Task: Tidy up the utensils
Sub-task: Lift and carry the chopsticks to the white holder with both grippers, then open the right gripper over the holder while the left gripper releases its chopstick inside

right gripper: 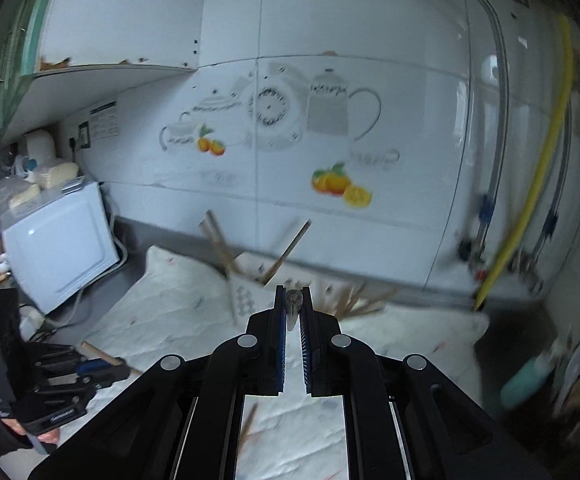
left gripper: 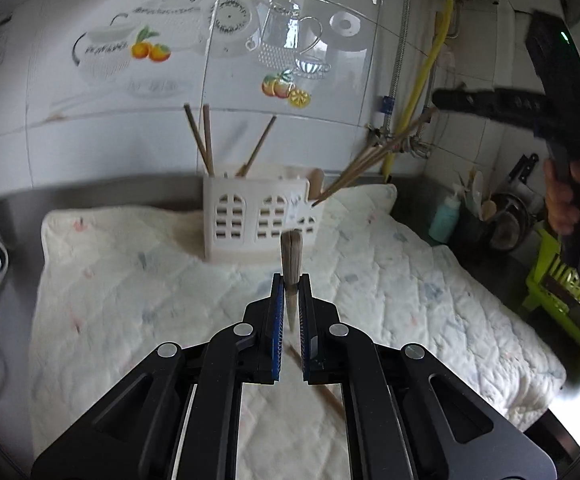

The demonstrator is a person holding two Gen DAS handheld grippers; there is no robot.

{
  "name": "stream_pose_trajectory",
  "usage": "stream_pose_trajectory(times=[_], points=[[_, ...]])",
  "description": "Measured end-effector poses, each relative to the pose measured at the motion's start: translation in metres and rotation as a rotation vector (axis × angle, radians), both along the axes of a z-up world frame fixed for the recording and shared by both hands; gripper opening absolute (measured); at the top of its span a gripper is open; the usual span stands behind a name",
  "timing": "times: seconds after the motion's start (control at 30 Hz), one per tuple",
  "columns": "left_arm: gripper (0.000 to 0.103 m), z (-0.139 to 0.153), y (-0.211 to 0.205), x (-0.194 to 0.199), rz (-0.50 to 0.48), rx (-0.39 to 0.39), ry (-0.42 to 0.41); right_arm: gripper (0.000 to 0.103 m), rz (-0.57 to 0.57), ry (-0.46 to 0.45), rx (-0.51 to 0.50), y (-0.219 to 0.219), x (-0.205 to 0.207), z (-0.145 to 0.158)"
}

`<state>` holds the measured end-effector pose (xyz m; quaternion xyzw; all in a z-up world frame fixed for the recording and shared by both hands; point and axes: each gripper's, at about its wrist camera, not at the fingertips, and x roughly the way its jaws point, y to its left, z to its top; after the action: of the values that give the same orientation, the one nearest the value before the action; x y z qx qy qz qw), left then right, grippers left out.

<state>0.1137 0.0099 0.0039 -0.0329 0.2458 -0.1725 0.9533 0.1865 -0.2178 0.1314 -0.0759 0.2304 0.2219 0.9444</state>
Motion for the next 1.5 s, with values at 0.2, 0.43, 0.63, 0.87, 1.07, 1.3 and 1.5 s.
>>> stream_pose_trajectory(times=[0.2,0.43,0.63,0.87,1.07,1.3,1.5], points=[[0.005,0.029,0.0,0.03,-0.009,0.015,-0.035,0.006,-0.044,0.009,-0.049,0.005,0.047,0.011],[0.005,0.083,-0.003,0.055,0.011,0.028,-0.159,0.006,-0.045,0.112,-0.085,0.013,0.092,-0.004],[0.005,0.13,-0.012,0.085,0.049,0.053,-0.286,0.006,-0.03,0.195,-0.091,0.017,0.115,-0.025],[0.005,0.146,-0.017,0.134,0.131,0.084,-0.336,0.006,-0.02,0.211,-0.106,0.018,0.126,-0.039],[0.005,0.129,-0.014,0.171,0.167,0.066,-0.291,0.007,-0.017,0.194,-0.11,0.016,0.129,-0.04],[0.005,0.104,-0.006,0.188,0.176,0.048,-0.216,0.008,-0.009,0.156,-0.109,0.016,0.123,-0.035],[0.011,0.101,-0.005,0.185,0.167,0.029,-0.201,0.021,-0.005,0.107,-0.096,0.014,0.108,-0.024]])
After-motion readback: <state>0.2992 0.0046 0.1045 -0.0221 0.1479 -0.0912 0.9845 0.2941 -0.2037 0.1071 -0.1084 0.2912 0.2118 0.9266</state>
